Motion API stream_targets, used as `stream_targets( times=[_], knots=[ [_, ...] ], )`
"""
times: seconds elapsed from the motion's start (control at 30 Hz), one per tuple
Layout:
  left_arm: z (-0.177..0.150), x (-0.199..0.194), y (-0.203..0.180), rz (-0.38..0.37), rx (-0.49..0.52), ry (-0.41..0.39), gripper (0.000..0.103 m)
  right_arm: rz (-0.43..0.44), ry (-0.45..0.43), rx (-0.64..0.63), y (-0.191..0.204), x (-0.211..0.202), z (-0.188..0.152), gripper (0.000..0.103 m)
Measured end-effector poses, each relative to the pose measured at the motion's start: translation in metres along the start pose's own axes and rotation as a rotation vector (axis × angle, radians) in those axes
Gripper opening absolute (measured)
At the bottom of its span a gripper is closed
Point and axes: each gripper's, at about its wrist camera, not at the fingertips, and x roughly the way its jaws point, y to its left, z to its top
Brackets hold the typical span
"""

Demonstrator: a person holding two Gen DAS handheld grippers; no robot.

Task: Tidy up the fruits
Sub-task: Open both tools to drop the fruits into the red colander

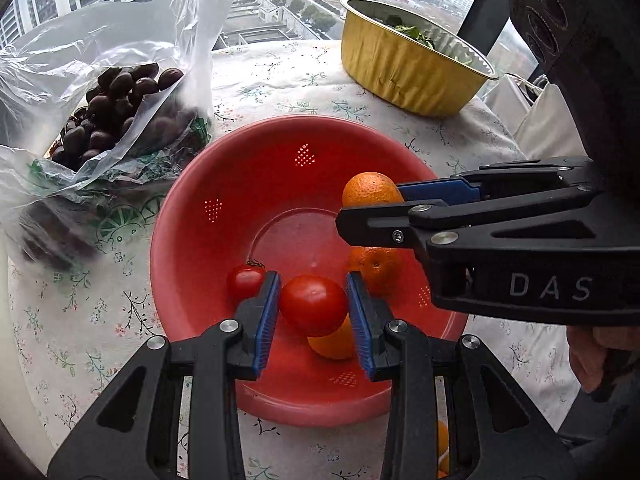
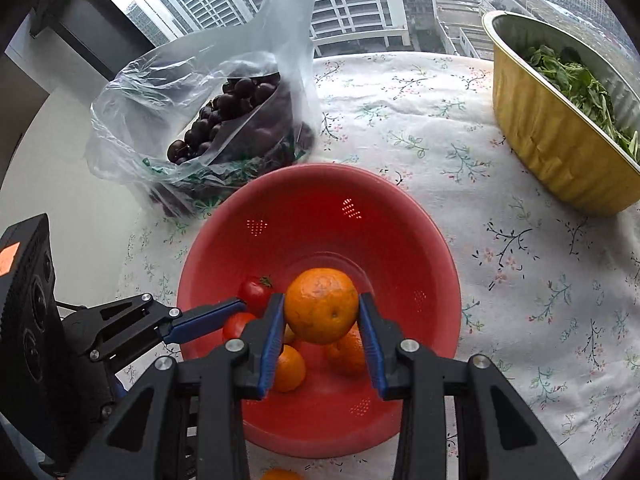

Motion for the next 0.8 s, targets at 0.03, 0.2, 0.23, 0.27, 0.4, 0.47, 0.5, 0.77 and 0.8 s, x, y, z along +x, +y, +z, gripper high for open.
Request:
stream_targets(
  times=[0.03, 0.2, 0.23, 0.27, 0.4, 0.47, 0.5, 0.77, 0.8],
  knots=[
    [0.0, 0.001, 0.0, 0.004, 0.0, 0.0, 0.032, -0.002, 0.004, -0.002, 0.0, 0.003, 0.002, 0.039],
    [-0.001, 0.006, 0.002, 0.007, 0.003, 0.008, 0.032, -0.018, 0.023, -0.015, 0.0, 0.012, 0.006, 0.039],
    [-0.001, 0.008, 0.002, 0.008, 0.005, 0.009, 0.032, -0.027, 0.029, -0.017, 0.0, 0.014, 0.007, 0.039],
    [-0.001, 0.009, 0.002, 0.009, 0.005, 0.009, 0.032, -0.033, 0.035, -0.019, 0.0, 0.017, 0.007, 0.039],
    [0.0, 0.013, 0.0, 0.011, 0.009, 0.016, 0.032, -0.044, 0.057, -0.025, -0.001, 0.025, 0.006, 0.039],
    [-0.001, 0.014, 0.0, 0.015, 0.01, 0.017, 0.036, -0.054, 0.069, -0.028, -0.001, 0.028, 0.006, 0.039],
    [-0.001, 0.015, 0.0, 0.021, 0.009, 0.015, 0.049, -0.057, 0.074, -0.028, -0.001, 0.03, 0.005, 0.039],
    [-0.003, 0.006, 0.002, 0.043, -0.008, -0.01, 0.068, -0.071, 0.082, -0.028, -0.002, 0.033, 0.004, 0.042],
    [-0.003, 0.004, 0.002, 0.046, -0.008, -0.013, 0.068, -0.072, 0.082, -0.027, -0.001, 0.033, 0.003, 0.047]
  ],
)
